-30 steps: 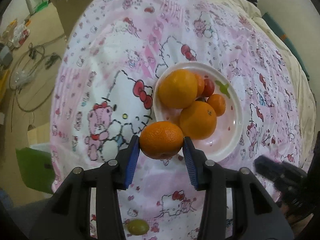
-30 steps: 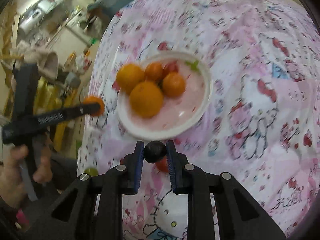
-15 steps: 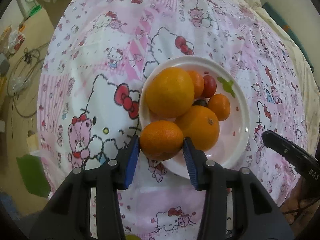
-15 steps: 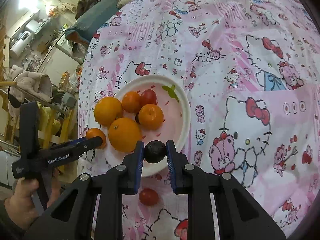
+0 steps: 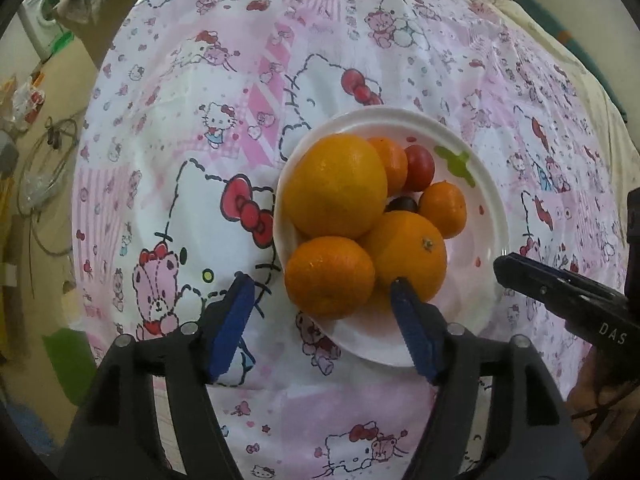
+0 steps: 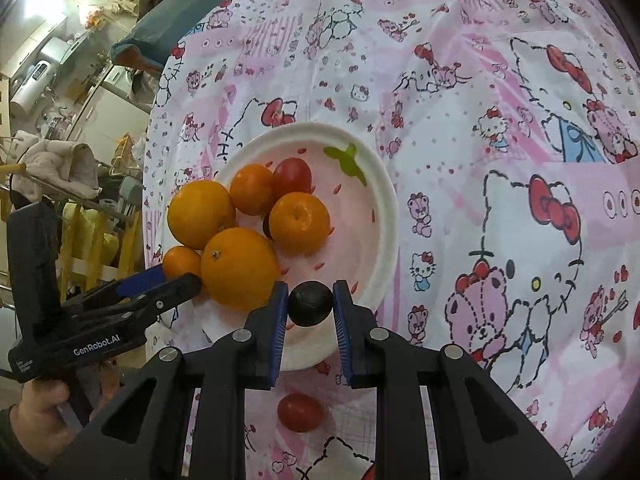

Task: Organize fruits
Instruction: 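Open the left tool on the plate while the right tool drops the plum there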

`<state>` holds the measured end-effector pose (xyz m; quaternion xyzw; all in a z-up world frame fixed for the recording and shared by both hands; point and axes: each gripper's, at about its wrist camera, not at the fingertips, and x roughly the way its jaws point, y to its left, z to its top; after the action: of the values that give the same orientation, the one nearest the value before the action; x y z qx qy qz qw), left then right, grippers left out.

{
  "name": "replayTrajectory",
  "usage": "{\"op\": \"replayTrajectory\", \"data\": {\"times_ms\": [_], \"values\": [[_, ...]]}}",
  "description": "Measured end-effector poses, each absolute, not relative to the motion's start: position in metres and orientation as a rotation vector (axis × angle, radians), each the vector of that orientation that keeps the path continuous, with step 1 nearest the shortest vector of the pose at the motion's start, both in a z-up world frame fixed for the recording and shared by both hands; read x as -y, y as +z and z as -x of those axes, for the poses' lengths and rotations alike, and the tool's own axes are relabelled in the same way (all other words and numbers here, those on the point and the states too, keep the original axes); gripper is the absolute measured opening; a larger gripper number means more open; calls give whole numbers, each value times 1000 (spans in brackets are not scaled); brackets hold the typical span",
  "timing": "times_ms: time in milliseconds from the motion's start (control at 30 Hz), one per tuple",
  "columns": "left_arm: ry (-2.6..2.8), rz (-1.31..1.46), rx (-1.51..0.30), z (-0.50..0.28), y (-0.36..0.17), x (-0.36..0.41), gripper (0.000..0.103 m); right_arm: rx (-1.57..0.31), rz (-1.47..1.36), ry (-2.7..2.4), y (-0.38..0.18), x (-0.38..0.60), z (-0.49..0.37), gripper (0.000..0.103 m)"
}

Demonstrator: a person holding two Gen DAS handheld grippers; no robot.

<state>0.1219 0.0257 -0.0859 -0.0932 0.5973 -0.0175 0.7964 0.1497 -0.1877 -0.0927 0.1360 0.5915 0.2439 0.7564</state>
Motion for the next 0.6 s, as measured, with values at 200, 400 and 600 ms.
{"op": "replayTrajectory", "data": {"times_ms": [200,400,600], "values": [[-37,119,-1269,-120,-81,-15,67,-1295,-304,542,-96,186,-150,27],[-40,79,-1243,-119,-76,-12,68,-1274,-303,551,-89,184,-149,33],[-63,90,-1222,-117,-70,-8,68,-1267,-331,528,-85,190,-149,61]]}}
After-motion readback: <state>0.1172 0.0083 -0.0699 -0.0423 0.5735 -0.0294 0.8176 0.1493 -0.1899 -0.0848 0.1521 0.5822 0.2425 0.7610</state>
